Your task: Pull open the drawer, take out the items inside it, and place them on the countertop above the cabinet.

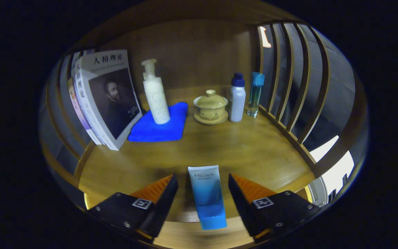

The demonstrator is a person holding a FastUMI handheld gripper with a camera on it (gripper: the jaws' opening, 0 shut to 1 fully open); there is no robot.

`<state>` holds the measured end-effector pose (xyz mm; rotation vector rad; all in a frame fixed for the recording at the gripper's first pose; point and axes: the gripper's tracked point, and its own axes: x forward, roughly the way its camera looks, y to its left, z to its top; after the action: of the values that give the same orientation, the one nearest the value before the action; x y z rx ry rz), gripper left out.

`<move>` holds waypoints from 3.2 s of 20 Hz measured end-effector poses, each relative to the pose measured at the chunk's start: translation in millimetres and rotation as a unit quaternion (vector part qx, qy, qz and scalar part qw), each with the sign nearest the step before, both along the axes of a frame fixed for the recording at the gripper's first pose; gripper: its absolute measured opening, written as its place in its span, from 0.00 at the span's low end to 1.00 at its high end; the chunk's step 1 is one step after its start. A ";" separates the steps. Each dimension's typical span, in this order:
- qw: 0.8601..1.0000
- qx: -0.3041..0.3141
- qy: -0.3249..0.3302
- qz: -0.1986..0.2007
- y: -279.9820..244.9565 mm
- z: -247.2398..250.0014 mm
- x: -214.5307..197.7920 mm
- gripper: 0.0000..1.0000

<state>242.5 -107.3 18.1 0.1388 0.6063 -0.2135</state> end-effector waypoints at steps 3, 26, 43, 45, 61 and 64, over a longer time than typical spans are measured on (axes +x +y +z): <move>0.997 0.006 -0.073 0.003 12.8 44.2 -15.5 0.95; 0.975 -0.076 -0.208 0.006 72.0 53.5 -222.7 0.94; 0.975 -0.104 -0.182 0.073 121.7 -83.1 -258.3 0.95; 0.977 -0.095 -0.179 0.071 120.7 -87.5 -250.1 0.95; 0.974 -0.090 -0.199 0.061 104.9 -79.0 -225.3 0.95; 0.977 -0.087 -0.187 0.061 101.9 -83.7 -210.9 0.96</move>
<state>31.6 -5.4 -65.6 -0.0283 0.2176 -0.1160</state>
